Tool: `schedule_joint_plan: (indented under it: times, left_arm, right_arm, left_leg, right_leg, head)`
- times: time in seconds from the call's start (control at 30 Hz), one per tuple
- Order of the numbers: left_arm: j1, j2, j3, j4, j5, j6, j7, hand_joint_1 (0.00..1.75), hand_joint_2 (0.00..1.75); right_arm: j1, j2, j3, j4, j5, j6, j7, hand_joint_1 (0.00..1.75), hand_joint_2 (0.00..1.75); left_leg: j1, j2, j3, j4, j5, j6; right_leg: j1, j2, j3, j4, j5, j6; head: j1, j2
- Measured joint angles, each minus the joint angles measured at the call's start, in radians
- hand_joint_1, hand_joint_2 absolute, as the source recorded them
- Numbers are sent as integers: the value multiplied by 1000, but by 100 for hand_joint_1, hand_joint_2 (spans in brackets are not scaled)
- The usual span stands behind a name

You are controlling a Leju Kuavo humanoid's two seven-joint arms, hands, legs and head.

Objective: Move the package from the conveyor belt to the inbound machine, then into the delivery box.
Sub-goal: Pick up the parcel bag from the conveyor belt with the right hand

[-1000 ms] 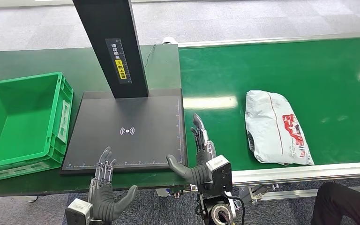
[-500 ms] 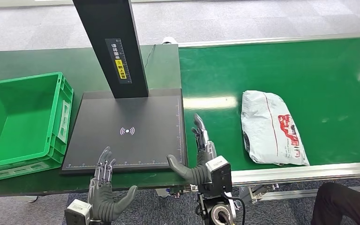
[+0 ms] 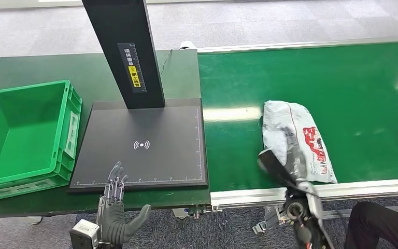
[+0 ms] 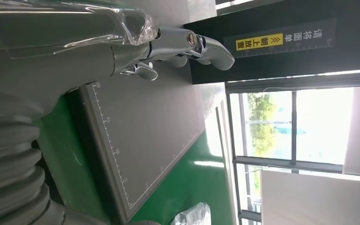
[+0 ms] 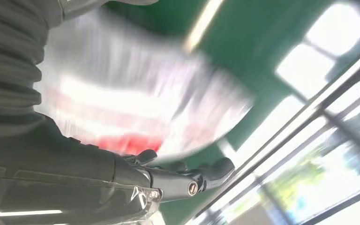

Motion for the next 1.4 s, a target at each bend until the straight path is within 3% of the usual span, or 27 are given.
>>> schedule_joint_plan:
  times: [0.17, 0.3, 0.47, 0.67, 0.87, 1.03, 1.37, 1.4]
  left_arm:
    - [-2, 3, -1, -3, 8, 0, 10, 0, 175]
    - [-6, 6, -1, -3, 14, -3, 11, 0, 175]
    - [-15, 13, 1, 1, 18, -9, -9, 0, 175]
    - [-18, 17, 2, 14, 17, -12, -23, 0, 175]
    - [-37, 20, 3, 32, 15, -32, -27, 0, 175]
    - [-62, 22, 5, 54, 10, -47, -27, 0, 175]
    - [-90, 21, 15, 79, 6, -52, -25, 0, 175]
    - [-93, 20, 17, 80, 6, -52, -23, 0, 175]
  right_arm:
    - [-201, -135, -118, 259, 60, 2, 103, 0, 175]
    - [-291, -196, -174, 374, 79, 41, 133, 0, 175]
    - [-349, -235, -244, 451, 43, 186, 3, 0, 175]
    - [-352, -242, -305, 492, -11, 360, -148, 0, 175]
    - [-337, -236, -335, 525, -43, 588, -209, 0, 175]
    - [-314, -219, -330, 552, -5, 735, -148, 0, 175]
    - [-365, -192, -213, 577, 158, 813, 92, 0, 175]
    - [-374, -189, -196, 579, 177, 810, 116, 13, 175]
  left_leg:
    - [-1, -1, 0, 0, 1, 1]
    - [-1, -1, 0, 0, 1, 1]
    - [0, -1, -1, -1, 1, 1]
    - [0, -1, -1, 0, 0, 1]
    - [0, -1, -1, -1, 0, 1]
    - [0, -1, -2, -1, 0, 1]
    - [0, -1, 3, -1, 0, 1]
    - [0, -1, 4, -1, 0, 1]
  right_leg:
    - [-1, -1, 0, 0, 0, 1]
    - [0, -1, -1, 0, 0, 1]
    - [0, -1, -1, 0, -1, 1]
    - [0, -1, -1, 0, -1, 2]
    - [0, -1, -1, 0, -1, 2]
    - [0, -1, -1, 0, -1, 2]
    - [0, -1, 2, 0, -1, 2]
    - [0, -1, 4, 0, -1, 2]
  head:
    - [0, 0]
    - [0, 0]
    - [0, 0]
    - [0, 0]
    - [0, 0]
    - [-1, 0]
    - [0, 0]
    - [0, 0]
